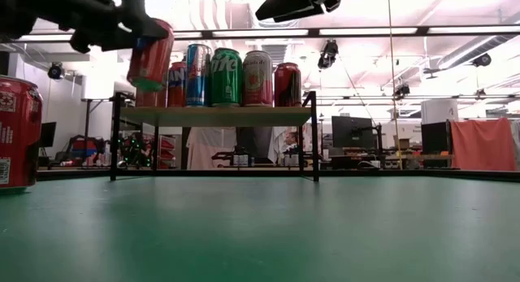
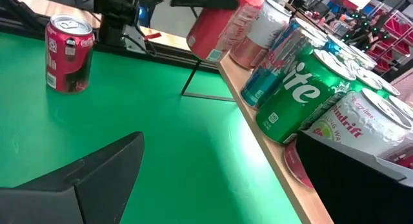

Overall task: Place canned beverage on shelf
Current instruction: Put the orange can on the shelf

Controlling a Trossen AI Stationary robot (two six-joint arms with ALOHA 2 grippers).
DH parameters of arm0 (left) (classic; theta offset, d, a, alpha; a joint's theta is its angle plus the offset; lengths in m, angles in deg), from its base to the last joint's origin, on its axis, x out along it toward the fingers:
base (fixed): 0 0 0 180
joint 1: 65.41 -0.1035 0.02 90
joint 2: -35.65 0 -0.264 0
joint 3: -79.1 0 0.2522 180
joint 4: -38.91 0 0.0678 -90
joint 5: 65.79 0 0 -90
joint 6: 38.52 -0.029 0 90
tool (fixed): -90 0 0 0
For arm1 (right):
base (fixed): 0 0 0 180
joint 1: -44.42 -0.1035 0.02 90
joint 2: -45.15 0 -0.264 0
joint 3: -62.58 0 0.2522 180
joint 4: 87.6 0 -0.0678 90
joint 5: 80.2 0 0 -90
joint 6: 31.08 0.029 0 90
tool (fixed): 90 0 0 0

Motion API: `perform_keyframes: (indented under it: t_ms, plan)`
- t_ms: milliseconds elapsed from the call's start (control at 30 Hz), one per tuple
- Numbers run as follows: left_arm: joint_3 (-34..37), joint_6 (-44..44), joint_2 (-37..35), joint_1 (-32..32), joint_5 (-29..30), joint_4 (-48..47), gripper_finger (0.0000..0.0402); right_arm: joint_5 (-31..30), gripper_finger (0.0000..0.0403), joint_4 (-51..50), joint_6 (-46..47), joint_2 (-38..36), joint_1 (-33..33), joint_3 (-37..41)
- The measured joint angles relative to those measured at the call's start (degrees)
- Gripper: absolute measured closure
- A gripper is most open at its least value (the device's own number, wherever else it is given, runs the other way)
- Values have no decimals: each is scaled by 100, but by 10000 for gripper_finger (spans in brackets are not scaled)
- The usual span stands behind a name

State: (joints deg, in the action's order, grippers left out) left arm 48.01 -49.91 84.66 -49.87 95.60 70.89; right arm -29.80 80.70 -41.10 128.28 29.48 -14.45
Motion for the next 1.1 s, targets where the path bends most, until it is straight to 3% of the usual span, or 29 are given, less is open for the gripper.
perform_keyframes:
  t_ms: [400, 767, 1100]
  plan:
    - [130, -3, 201, -848, -645, 563, 124, -4, 5, 34, 242, 2, 139, 2]
    - [124, 47, 331, -1280, -701, 709, 121, -3, 5, 35, 297, 22, 260, 4]
    - [127, -97, 942, -1586, -1061, 1421, 121, -4, 5, 35, 306, 22, 299, 4]
